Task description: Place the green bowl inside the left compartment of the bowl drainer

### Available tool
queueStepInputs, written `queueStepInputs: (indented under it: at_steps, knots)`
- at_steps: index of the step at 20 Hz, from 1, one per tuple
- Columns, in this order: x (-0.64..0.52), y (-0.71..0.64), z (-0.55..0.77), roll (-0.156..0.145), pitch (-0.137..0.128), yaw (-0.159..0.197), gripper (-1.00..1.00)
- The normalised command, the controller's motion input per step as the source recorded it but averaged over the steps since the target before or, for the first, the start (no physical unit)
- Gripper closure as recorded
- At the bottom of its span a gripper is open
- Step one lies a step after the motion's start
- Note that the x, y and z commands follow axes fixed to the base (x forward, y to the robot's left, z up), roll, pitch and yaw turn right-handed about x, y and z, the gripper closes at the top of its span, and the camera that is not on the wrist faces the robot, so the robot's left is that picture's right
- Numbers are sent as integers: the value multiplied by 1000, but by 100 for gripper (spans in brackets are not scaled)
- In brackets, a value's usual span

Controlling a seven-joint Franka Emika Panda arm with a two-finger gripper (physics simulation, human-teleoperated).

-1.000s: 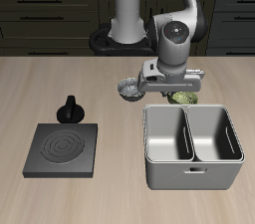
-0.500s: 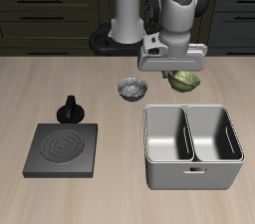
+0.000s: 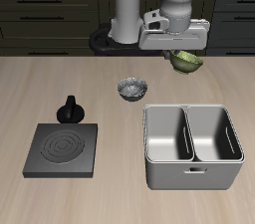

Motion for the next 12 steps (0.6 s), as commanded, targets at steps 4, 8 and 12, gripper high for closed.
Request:
queueStepInputs:
  at_steps: [4,8,12]
  knots:
    - [-141,46,443,24,-59,-19,100]
    - [-104,-11,409,10,-72,-29,100]
    - [86,-52,73,-4,20,-10,100]
